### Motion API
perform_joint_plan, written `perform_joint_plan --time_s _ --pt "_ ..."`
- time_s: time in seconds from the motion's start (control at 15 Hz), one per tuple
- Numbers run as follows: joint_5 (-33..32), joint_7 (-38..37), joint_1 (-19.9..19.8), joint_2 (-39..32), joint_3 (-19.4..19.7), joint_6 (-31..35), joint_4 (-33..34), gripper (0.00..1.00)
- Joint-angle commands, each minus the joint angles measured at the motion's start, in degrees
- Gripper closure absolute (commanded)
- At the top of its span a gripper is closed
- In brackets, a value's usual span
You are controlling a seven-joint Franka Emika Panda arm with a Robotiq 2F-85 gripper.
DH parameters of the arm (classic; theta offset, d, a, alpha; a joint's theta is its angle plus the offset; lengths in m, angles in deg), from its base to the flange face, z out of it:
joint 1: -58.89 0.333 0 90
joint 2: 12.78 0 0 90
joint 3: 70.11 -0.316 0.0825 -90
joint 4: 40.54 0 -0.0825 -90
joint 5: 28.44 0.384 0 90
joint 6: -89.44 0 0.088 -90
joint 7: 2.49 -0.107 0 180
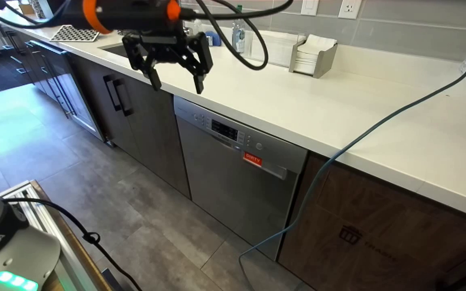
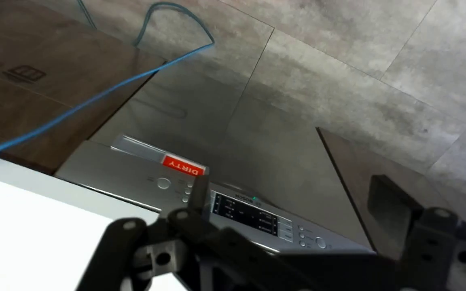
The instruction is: Press a button on the dishwasher
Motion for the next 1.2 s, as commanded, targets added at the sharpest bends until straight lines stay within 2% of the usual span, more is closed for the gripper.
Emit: perform_joint_plan --time_s 0.0,0.07,0.33,0.47,0.6,0.67,0.8,1.13 --pt "3.63 9.82 4.89 -10.53 3.06 10.09 -0.02 0.00" --pt "5.25 12.80 6.08 -13.44 4.07 13.07 -0.05 0.00" --pt "7.27 20.88 6.10 -23.90 3.26 24.68 -0.13 0.00" --pt "11.18 25.62 6.66 -28.44 3.55 30.39 -0.02 0.00" --pt "17.79 31.43 7.82 -32.11 3.56 34.75 0.30 0.00" --pt "21.17 34.62 11.27 -33.60 6.43 36.63 0.60 0.00" --pt "29.86 42.05 14.00 -35.15 7.17 38.15 1.17 0.00" --pt "51.78 59.41 17.43 -37.90 7.87 35.55 5.26 0.00"
